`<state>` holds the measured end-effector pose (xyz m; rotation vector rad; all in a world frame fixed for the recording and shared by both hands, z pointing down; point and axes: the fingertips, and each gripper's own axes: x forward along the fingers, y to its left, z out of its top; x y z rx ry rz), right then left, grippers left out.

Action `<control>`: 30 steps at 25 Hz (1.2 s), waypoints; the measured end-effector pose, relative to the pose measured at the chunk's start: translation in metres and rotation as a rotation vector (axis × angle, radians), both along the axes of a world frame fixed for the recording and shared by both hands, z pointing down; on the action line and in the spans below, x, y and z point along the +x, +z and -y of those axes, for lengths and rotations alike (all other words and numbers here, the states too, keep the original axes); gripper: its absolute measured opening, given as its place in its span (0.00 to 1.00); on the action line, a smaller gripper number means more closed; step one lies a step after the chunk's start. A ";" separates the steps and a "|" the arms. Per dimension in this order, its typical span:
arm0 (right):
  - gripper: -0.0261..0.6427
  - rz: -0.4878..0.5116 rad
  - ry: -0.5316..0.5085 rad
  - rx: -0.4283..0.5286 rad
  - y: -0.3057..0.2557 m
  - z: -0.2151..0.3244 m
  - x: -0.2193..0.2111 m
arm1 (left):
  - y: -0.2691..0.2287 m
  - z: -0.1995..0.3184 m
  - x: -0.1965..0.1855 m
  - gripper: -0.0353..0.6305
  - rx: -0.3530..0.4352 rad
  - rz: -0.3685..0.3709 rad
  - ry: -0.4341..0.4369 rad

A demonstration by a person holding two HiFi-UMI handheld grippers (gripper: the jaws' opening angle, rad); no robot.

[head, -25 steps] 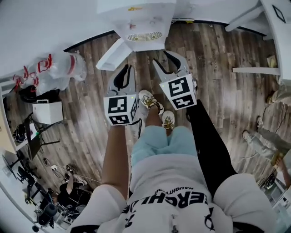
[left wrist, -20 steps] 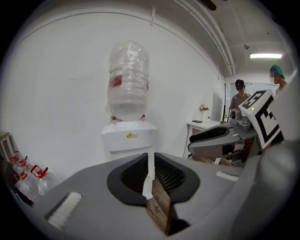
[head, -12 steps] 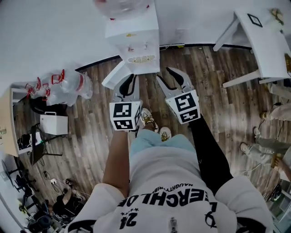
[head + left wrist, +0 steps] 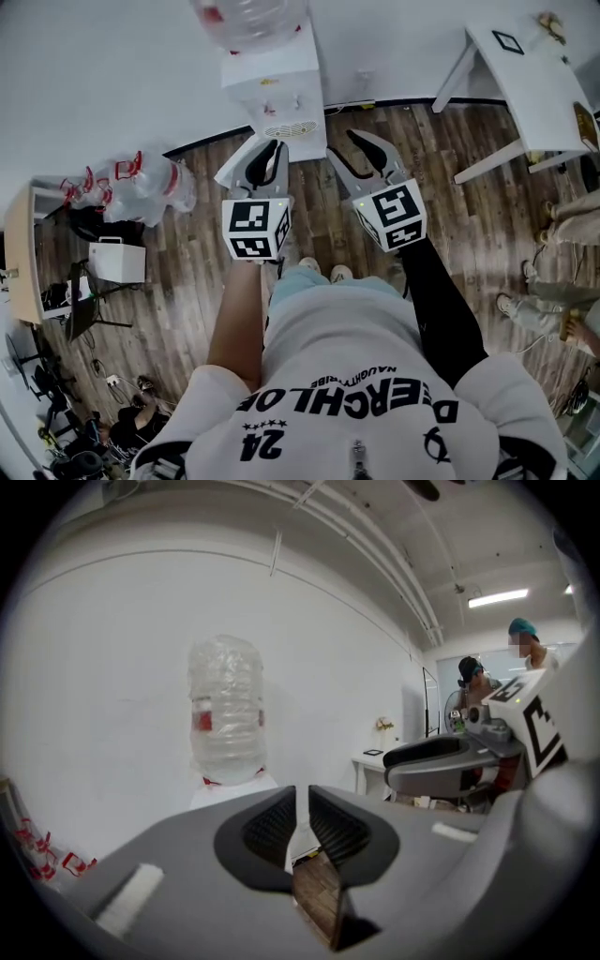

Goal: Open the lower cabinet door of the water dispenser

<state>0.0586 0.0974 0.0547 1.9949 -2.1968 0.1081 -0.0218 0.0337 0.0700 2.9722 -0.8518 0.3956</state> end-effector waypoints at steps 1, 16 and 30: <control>0.29 -0.001 0.001 0.010 -0.004 -0.003 0.000 | -0.005 -0.002 -0.001 0.15 0.007 -0.006 0.001; 0.04 -0.018 -0.013 0.140 -0.046 -0.015 -0.023 | -0.053 -0.006 -0.034 0.14 0.067 -0.105 -0.014; 0.04 -0.060 -0.014 0.149 -0.046 -0.038 -0.020 | -0.065 -0.023 -0.032 0.14 0.104 -0.125 -0.006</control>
